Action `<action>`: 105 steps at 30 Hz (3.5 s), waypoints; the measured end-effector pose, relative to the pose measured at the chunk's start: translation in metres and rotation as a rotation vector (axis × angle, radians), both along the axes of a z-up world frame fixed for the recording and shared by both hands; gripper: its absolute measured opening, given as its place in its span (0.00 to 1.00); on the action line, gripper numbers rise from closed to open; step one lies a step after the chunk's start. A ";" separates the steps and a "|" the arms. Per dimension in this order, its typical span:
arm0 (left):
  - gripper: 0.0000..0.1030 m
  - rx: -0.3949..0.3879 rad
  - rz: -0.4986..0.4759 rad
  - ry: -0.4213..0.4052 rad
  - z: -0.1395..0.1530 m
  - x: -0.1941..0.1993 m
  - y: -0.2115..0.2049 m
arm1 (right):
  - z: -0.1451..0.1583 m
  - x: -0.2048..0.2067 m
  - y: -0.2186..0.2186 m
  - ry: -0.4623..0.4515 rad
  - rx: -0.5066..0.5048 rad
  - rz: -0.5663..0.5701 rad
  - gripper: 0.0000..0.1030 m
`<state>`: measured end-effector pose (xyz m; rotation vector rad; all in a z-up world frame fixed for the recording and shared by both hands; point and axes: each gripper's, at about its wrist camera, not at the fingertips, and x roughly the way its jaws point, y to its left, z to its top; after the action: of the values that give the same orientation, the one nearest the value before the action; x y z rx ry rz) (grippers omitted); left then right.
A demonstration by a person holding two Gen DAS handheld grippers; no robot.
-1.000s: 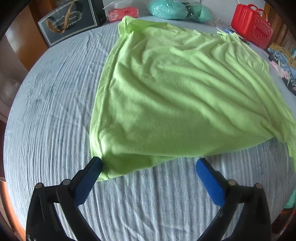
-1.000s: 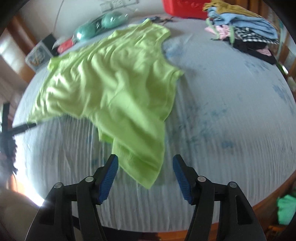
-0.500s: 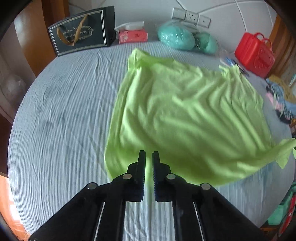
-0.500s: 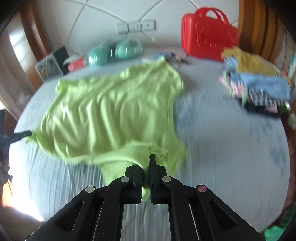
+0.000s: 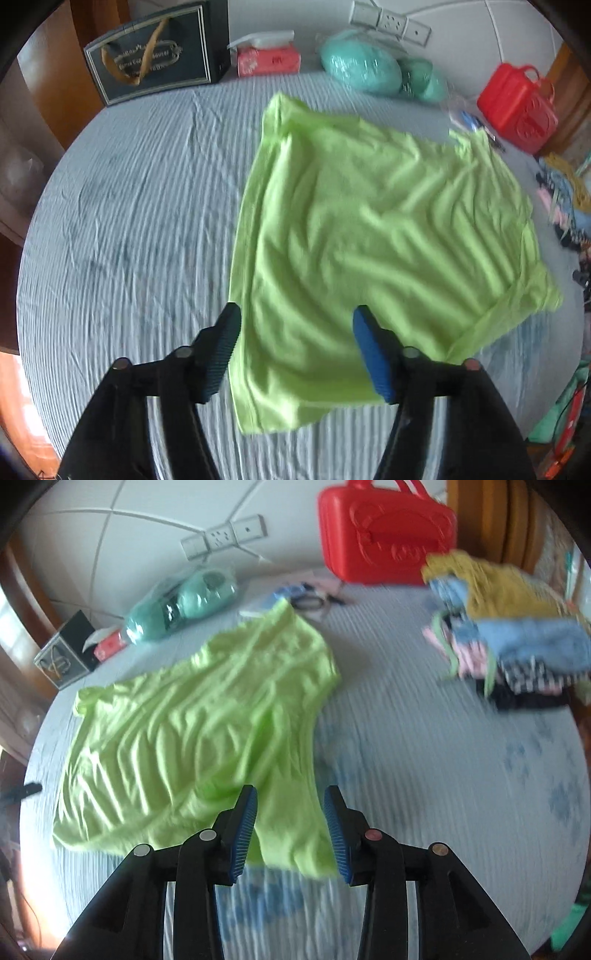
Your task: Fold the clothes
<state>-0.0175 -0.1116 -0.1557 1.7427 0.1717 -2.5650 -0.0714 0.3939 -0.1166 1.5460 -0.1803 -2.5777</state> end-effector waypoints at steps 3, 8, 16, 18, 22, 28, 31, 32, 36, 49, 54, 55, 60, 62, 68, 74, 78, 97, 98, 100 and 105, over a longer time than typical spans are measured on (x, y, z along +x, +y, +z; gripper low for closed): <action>0.61 -0.041 -0.020 -0.034 -0.022 0.020 0.010 | -0.014 0.008 0.004 -0.040 -0.014 -0.019 0.37; 0.61 -0.067 -0.050 -0.075 -0.049 0.041 0.021 | -0.019 0.003 0.000 -0.050 -0.041 -0.016 0.37; 0.04 -0.072 -0.052 0.001 -0.027 0.025 0.021 | -0.025 -0.008 0.002 -0.082 -0.032 -0.047 0.38; 0.04 -0.067 -0.046 0.042 -0.009 0.013 0.018 | -0.028 -0.004 0.006 -0.092 -0.029 -0.053 0.38; 0.04 -0.065 0.046 0.089 0.021 -0.033 -0.006 | -0.033 0.002 0.014 -0.109 -0.024 -0.063 0.38; 0.05 0.056 0.105 -0.002 0.027 -0.068 -0.037 | -0.037 0.012 0.025 -0.121 -0.042 -0.082 0.39; 0.05 0.043 0.078 -0.006 0.023 -0.057 -0.032 | -0.035 0.015 0.027 -0.104 -0.051 -0.080 0.43; 0.05 0.045 0.073 -0.021 0.016 -0.052 -0.031 | -0.034 0.016 0.027 -0.100 -0.054 -0.079 0.45; 0.05 0.010 0.064 -0.099 -0.020 -0.032 -0.022 | -0.037 0.013 0.025 -0.100 -0.053 -0.079 0.49; 0.05 0.117 0.028 0.054 -0.010 0.016 0.006 | -0.049 0.010 -0.006 -0.118 -0.023 0.002 0.64; 0.64 0.049 -0.022 -0.016 -0.032 0.007 0.019 | -0.048 0.013 -0.006 -0.109 -0.024 0.004 0.64; 0.64 0.028 -0.014 -0.032 -0.039 0.004 0.020 | -0.048 0.013 -0.005 -0.107 -0.022 0.000 0.64; 0.68 -0.036 0.002 -0.035 -0.052 0.001 0.022 | -0.043 0.013 -0.004 -0.085 -0.004 0.004 0.64; 0.76 -0.046 -0.001 -0.035 -0.053 0.000 0.023 | -0.044 0.012 -0.004 -0.091 0.008 0.007 0.64; 0.82 -0.042 -0.045 -0.081 -0.053 -0.006 0.021 | -0.050 0.007 -0.003 -0.077 0.004 0.008 0.64; 0.07 -0.036 0.020 -0.050 -0.030 -0.006 0.004 | -0.068 -0.003 -0.023 -0.083 0.099 0.040 0.26; 0.07 -0.025 0.044 -0.011 -0.007 0.004 -0.008 | -0.036 0.010 -0.025 -0.040 0.104 0.044 0.05; 0.61 0.065 -0.027 -0.028 0.035 -0.061 -0.043 | 0.017 0.027 0.030 -0.111 0.043 -0.063 0.43; 0.61 0.070 -0.023 -0.006 0.044 -0.076 -0.047 | 0.024 0.015 0.028 -0.095 0.029 -0.067 0.43; 0.61 0.082 -0.016 0.022 0.059 -0.105 -0.051 | 0.032 -0.012 0.021 -0.072 -0.004 -0.072 0.43; 0.61 0.049 0.010 -0.082 0.033 -0.189 -0.041 | 0.040 -0.098 -0.003 -0.057 -0.062 -0.064 0.43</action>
<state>-0.2069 -0.1525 -0.1229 1.8544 0.2426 -2.4982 -0.1696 0.3907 -0.0770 1.6188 -0.3173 -2.5510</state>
